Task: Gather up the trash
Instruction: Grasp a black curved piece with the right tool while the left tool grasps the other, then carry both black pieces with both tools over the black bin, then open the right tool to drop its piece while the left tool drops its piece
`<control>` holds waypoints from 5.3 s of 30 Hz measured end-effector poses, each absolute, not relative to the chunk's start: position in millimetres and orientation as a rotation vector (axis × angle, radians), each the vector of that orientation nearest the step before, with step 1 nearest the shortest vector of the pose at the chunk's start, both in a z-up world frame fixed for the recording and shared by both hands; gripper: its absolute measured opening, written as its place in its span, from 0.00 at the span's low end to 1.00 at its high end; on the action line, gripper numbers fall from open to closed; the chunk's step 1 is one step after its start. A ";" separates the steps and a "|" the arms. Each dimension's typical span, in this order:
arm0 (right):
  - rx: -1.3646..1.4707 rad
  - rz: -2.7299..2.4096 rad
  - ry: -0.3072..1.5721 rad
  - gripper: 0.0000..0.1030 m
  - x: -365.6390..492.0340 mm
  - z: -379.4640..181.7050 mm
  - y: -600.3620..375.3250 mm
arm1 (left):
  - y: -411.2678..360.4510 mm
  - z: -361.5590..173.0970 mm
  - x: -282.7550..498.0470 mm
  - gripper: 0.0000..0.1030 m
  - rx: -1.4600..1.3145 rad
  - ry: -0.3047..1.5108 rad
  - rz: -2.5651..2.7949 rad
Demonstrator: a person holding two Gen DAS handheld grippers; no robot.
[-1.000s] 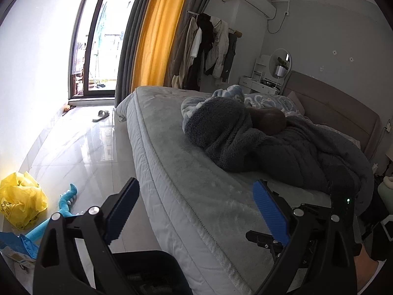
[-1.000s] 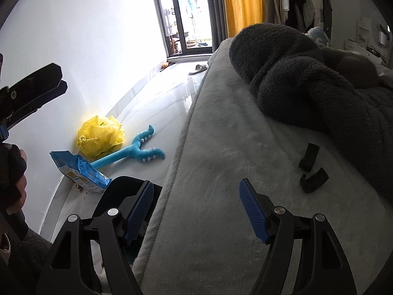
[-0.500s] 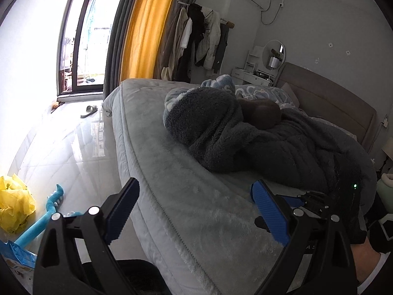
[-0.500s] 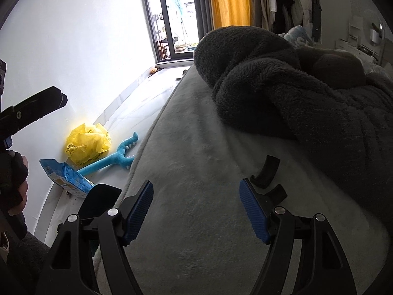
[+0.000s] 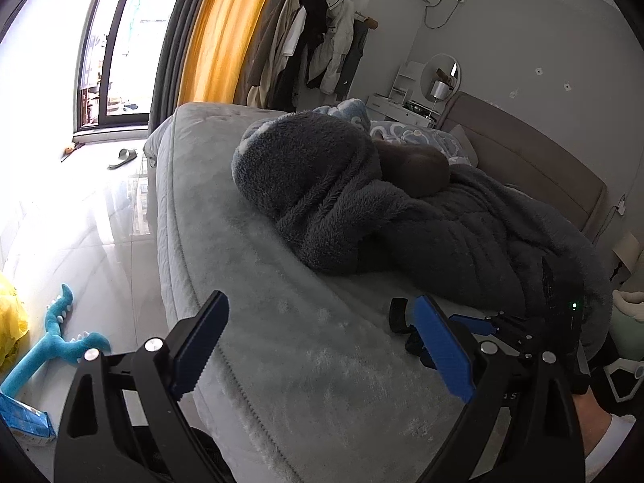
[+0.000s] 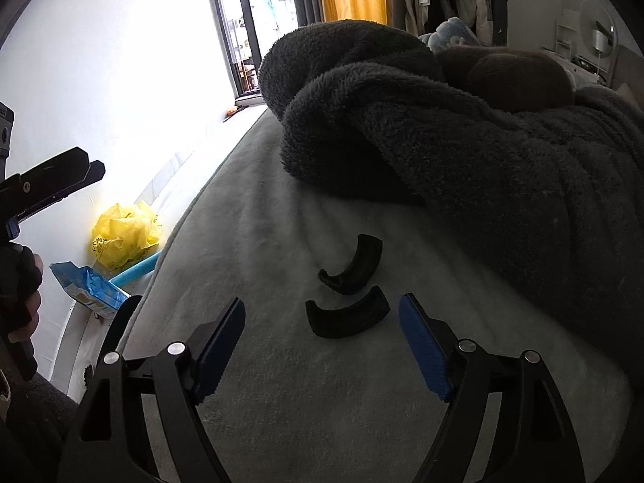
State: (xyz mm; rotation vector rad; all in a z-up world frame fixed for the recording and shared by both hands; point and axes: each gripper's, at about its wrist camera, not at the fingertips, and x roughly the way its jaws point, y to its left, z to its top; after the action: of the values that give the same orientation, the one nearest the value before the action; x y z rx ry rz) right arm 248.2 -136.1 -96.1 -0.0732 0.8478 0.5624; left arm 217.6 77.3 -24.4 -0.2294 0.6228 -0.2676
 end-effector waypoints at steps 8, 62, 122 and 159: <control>-0.123 0.577 0.887 0.77 263.4 -111.8 -132.9 | 63.9 -38.4 233.3 0.92 -0.232 0.685 -0.333; 0.033 0.534 0.855 0.46 269.6 -104.7 -281.0 | -84.0 -122.9 325.6 0.33 -0.067 0.874 -0.374; 0.059 0.614 0.802 0.46 159.7 -50.5 -154.8 | 18.6 -63.8 154.8 0.22 -0.072 0.810 -0.328; -0.099 0.849 0.843 0.46 145.3 -71.1 65.8 | 222.4 -133.7 107.4 0.22 -0.274 1.071 -0.020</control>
State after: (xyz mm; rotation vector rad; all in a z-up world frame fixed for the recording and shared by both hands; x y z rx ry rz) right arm 145.3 65.8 -71.1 -0.0986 0.8433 0.8494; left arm 107.4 222.4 -133.7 -0.2738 1.0708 -0.0197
